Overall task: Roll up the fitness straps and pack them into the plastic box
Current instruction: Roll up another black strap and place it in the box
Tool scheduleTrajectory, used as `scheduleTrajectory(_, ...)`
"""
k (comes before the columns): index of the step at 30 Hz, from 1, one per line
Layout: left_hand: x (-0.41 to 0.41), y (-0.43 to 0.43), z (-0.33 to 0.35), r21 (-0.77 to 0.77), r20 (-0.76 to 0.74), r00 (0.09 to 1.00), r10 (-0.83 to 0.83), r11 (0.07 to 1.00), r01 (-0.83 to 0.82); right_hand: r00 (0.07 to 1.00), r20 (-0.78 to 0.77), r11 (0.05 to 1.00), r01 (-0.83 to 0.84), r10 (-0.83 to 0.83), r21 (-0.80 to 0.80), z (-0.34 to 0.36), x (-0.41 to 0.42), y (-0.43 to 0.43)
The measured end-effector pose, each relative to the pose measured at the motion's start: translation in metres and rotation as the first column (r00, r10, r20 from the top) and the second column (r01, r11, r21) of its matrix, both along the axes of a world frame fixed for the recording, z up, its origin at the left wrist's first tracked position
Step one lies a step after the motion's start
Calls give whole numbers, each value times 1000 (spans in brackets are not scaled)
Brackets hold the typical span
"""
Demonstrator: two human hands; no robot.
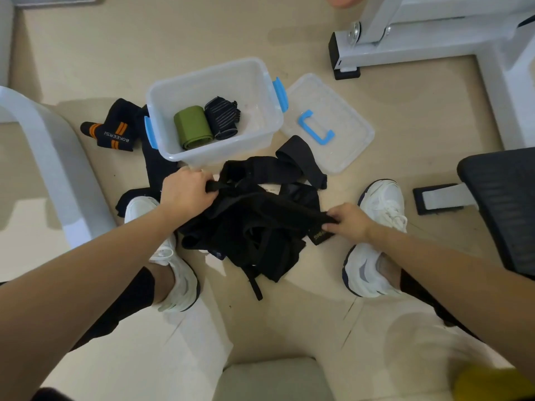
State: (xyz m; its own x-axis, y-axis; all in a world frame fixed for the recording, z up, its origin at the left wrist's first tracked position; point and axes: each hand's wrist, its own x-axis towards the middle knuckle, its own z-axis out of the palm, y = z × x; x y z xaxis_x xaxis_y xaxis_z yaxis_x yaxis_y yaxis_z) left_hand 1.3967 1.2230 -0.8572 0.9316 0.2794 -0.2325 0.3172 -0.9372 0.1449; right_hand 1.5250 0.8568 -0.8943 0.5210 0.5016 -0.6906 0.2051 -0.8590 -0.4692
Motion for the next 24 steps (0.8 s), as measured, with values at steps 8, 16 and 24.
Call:
scheduleTrajectory(8,6,-35,7,-12,217,971,-102,994,107,885,-265,870,441,-383,219,47,37,37)
scheduleTrajectory(16,39,-79,0,-187,30,950,-309,932,309,847,-490,929,326,-206,174,62,47,38)
scheduleTrajectory(24,51,-73,-13,-96,157,985,-75,991,90,976,125,983,167,-175,75,66,79,24)
